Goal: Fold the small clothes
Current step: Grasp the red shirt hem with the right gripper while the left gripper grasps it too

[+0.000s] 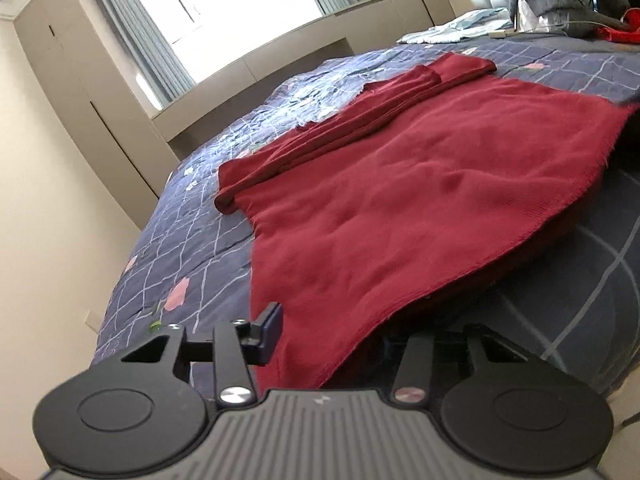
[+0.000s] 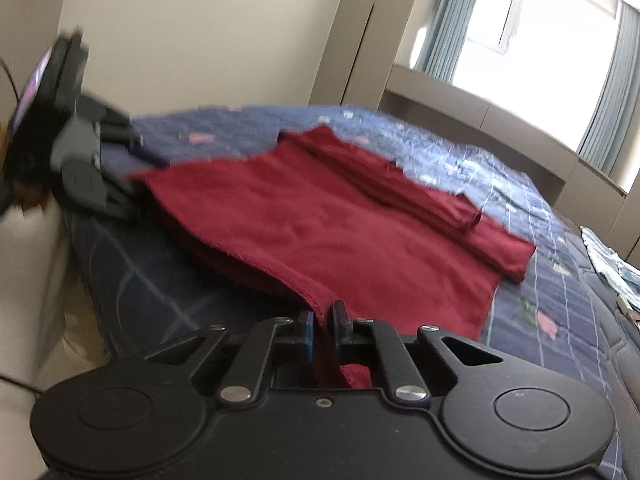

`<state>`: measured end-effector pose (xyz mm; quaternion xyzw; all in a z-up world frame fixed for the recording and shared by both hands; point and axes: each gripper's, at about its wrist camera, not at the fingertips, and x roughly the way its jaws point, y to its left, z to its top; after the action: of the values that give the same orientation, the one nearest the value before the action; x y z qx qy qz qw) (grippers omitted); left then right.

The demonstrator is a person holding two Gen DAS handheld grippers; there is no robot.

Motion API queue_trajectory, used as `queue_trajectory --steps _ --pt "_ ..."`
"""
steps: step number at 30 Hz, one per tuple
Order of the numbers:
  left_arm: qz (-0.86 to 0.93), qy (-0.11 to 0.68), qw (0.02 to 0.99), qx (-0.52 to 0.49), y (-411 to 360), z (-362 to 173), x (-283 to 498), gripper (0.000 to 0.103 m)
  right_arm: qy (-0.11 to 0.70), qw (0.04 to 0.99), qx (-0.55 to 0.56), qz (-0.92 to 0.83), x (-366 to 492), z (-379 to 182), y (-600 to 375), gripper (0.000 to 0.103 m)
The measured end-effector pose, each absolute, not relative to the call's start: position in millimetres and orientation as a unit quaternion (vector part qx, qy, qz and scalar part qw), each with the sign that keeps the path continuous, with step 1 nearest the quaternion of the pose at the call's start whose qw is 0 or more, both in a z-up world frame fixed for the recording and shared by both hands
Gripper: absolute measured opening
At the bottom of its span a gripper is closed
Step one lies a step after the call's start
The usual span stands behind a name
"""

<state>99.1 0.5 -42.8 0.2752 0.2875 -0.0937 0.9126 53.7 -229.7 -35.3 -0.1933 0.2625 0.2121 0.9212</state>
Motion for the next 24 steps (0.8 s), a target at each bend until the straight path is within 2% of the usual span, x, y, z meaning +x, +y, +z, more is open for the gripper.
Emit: queue_trajectory --steps 1,3,5,6,7,9,17,24 --pt "-0.097 0.287 0.911 0.28 1.4 -44.0 99.7 0.042 0.269 0.919 -0.198 0.21 54.0 -41.0 -228.3 0.014" --pt "-0.103 0.286 0.905 0.297 0.2 -46.4 99.5 0.021 0.277 0.915 -0.209 0.204 55.4 -49.9 -225.7 0.023" --pt "-0.112 0.288 0.902 0.302 1.9 -49.3 101.5 0.008 0.279 0.914 -0.218 0.199 56.0 -56.3 -224.8 0.024" --pt "-0.118 0.288 0.902 0.298 2.8 -48.4 101.1 0.005 0.28 0.913 -0.218 0.2 56.0 -57.2 -225.0 0.024" --pt "-0.122 0.288 0.902 0.297 3.6 -47.7 100.0 0.005 0.28 0.912 -0.22 0.201 55.8 -56.8 -224.8 0.021" --pt "-0.129 0.282 0.9 0.306 3.4 -44.9 97.0 0.004 0.279 0.91 -0.233 0.202 54.9 -53.8 -223.8 0.006" --pt "-0.168 0.242 0.893 0.341 9.8 -16.3 66.0 0.003 0.267 0.904 -0.258 0.212 42.3 -23.3 -227.8 0.004" --pt "-0.213 0.26 0.878 0.34 22.5 9.9 16.0 0.003 0.281 0.89 -0.262 0.246 0.8 6.4 -237.2 0.004"
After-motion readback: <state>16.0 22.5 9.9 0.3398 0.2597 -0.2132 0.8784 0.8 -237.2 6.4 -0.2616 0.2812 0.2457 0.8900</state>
